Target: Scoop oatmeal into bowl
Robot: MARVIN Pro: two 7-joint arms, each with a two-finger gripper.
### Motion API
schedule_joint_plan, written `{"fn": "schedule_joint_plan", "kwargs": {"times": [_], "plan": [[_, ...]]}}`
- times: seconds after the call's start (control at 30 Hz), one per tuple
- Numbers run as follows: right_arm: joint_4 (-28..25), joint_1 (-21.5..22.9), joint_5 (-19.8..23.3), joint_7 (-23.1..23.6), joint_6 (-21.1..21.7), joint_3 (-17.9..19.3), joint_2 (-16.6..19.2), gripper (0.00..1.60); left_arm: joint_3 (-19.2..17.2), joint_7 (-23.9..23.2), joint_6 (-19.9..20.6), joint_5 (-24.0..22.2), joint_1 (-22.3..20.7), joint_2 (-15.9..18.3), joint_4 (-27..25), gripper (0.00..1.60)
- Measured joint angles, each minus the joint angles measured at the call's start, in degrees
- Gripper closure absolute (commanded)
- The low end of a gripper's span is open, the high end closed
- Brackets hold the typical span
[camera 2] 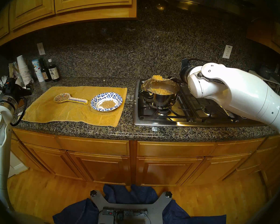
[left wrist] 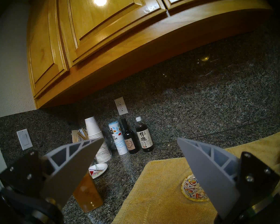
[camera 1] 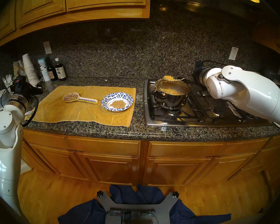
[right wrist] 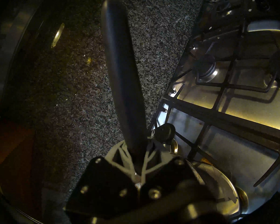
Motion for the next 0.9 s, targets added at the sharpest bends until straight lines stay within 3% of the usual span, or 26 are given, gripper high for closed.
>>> {"fn": "schedule_joint_plan", "kwargs": {"times": [0.47,0.9], "plan": [[-1.9,0.0,0.4,0.0,-0.1,0.0,1.6,1.60,0.0,0.0,0.0,0.0,0.0,0.0,0.0,0.00],[-2.1,0.1,0.6,0.1,-0.7,0.2,0.8,1.60,0.0,0.1,0.0,-0.1,0.0,0.0,0.0,0.00]]}}
